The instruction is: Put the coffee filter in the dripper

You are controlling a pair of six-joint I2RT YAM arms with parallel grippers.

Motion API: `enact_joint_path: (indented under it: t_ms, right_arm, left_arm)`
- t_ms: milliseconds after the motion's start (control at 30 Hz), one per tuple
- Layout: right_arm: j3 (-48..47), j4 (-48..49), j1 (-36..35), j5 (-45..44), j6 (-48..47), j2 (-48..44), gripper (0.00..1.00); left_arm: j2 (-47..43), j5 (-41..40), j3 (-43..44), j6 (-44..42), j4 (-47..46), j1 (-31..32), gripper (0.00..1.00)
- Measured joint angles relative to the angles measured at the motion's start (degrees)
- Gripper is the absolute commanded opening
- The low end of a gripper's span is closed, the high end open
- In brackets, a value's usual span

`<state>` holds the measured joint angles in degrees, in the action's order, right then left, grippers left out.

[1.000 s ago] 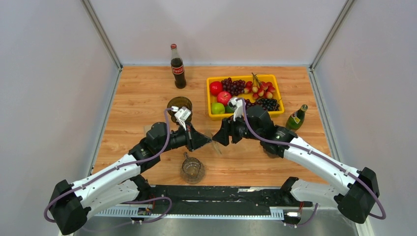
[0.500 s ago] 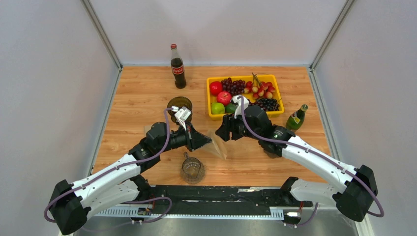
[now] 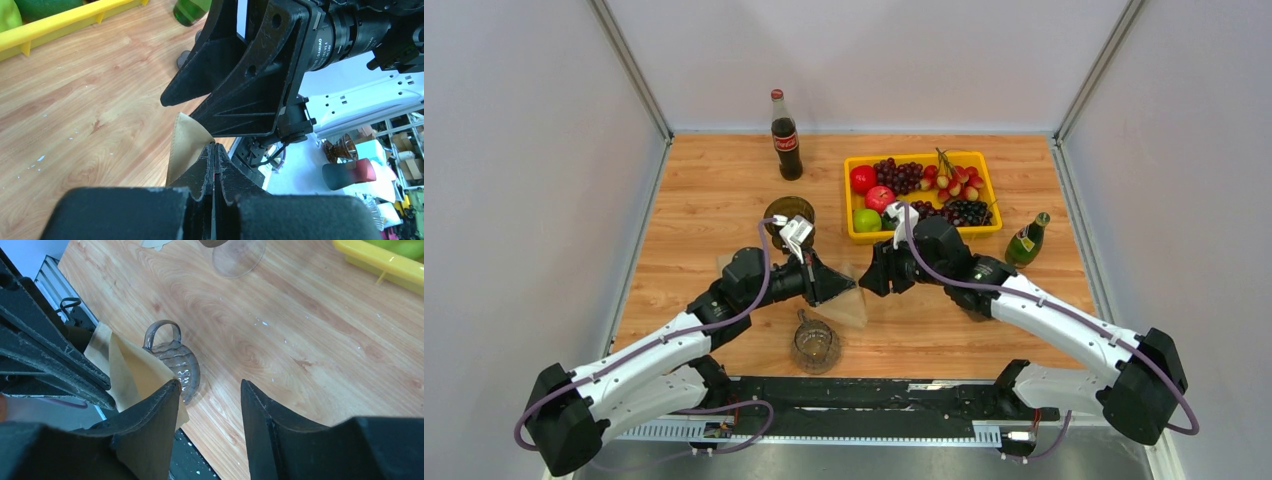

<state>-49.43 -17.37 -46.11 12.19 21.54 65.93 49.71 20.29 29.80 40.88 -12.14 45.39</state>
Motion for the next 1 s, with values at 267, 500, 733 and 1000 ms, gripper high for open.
enact_joint_path:
  t_ms: [267, 500, 733, 1000]
  right_arm:
    - [1.81, 0.11, -0.28, 2.08, -0.44, -0.02, 0.55]
    - [4.63, 1.79, -0.37, 6.23, -0.59, -1.84, 0.58]
    - [5.60, 4.35, -0.37, 6.05, 0.17, -3.08, 0.58]
    - [6.21, 8.44, -0.37, 5.49, 0.96, -2.93, 0.52]
  left_arm:
    - [0.79, 0.11, 0.02, 0.96, -0.61, 0.00, 0.00]
    - [0.81, 0.11, 0.02, 1.22, -0.98, 0.00, 0.00]
    - [0.76, 1.14, 0.02, 1.38, -2.40, 0.00, 0.00]
    - [0.72, 2.78, 0.00, 1.88, -4.46, 0.00, 0.00]
